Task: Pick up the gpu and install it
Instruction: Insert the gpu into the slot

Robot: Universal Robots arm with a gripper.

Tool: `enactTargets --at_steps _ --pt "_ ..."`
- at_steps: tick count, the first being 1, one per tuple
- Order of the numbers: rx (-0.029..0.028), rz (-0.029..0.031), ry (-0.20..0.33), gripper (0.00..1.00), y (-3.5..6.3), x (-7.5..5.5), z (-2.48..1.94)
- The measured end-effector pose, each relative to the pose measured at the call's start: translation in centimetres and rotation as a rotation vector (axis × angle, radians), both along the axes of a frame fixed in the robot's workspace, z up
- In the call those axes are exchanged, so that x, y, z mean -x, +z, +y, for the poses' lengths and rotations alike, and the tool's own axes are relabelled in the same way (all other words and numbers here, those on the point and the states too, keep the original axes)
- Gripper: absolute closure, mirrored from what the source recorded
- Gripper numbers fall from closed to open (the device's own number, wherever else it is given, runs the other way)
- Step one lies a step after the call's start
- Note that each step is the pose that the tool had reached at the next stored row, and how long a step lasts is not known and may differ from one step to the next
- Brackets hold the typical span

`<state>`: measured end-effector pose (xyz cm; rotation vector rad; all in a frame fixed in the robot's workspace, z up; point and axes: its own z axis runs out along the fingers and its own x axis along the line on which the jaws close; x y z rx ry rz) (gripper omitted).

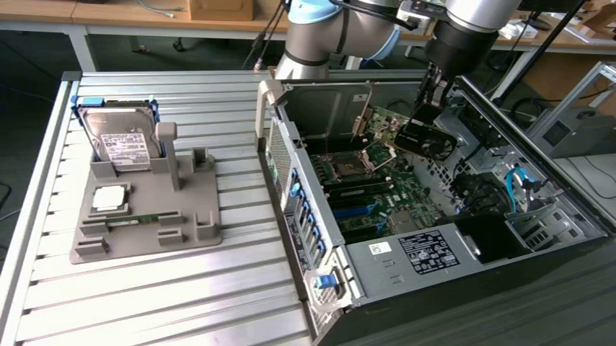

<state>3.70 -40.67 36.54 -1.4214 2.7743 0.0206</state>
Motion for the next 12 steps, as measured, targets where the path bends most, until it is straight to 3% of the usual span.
enactTargets --at_steps 12 --pt "0.0012 0.0 0.07 0.73 -0.03 0.0 -0.01"
